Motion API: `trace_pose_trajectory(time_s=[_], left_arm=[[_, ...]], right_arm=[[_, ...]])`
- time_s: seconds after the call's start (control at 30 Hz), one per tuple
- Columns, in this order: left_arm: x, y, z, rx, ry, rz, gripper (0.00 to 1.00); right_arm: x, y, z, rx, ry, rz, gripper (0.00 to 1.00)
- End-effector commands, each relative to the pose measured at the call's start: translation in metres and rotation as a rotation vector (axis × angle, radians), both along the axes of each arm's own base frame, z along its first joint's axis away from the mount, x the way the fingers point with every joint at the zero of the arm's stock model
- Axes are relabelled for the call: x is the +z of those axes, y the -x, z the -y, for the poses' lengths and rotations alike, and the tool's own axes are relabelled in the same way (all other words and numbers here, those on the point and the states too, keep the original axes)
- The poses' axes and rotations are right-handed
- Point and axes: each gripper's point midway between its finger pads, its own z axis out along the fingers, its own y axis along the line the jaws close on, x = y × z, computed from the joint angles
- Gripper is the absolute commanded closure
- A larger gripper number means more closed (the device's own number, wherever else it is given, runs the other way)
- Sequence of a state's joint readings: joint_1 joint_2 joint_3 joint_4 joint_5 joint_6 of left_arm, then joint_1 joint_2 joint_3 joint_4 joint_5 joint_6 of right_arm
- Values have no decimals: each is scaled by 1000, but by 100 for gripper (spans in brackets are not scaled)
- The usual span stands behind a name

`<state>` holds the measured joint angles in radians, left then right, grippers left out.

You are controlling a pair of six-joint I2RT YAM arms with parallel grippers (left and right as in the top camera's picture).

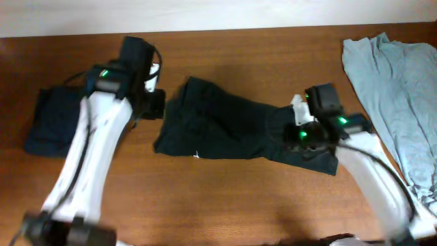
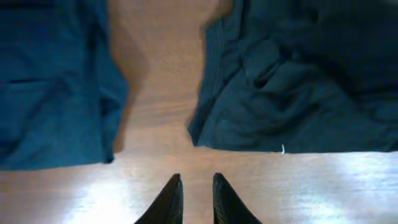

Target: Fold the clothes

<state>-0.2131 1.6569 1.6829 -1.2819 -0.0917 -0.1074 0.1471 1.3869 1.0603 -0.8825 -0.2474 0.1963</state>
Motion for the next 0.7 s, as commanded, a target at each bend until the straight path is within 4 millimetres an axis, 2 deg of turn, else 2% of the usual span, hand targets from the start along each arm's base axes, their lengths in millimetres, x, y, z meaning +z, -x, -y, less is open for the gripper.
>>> trace_pose_trajectory(time_s=[0.0,0.07,0.1,0.13,0.27,0.33,0.43,0.67], left_arm=[[-19,21,-5,32,22,31,71],[-54,28,6,8,87,1,62],[-62,29,10,1,106,-5,60],[-85,30,20,-17,157,-23,58],[-122,32,31,-46,213,-47,55],[-134,33,33,-49,220,-65,55],[-147,30,33,-50,216,-87,55],[-149,28,34,-50,216,-84,55]], right_arm=[[24,8,28,-201,74,46,91],[16,21,44,-366,113,-25,88],[11,26,48,-409,122,-55,86],[-3,35,53,-485,129,-118,86],[-41,53,66,-563,148,-258,90],[-58,59,77,-605,160,-324,95],[-85,61,92,-669,143,-404,96],[-135,43,103,-675,140,-435,96]])
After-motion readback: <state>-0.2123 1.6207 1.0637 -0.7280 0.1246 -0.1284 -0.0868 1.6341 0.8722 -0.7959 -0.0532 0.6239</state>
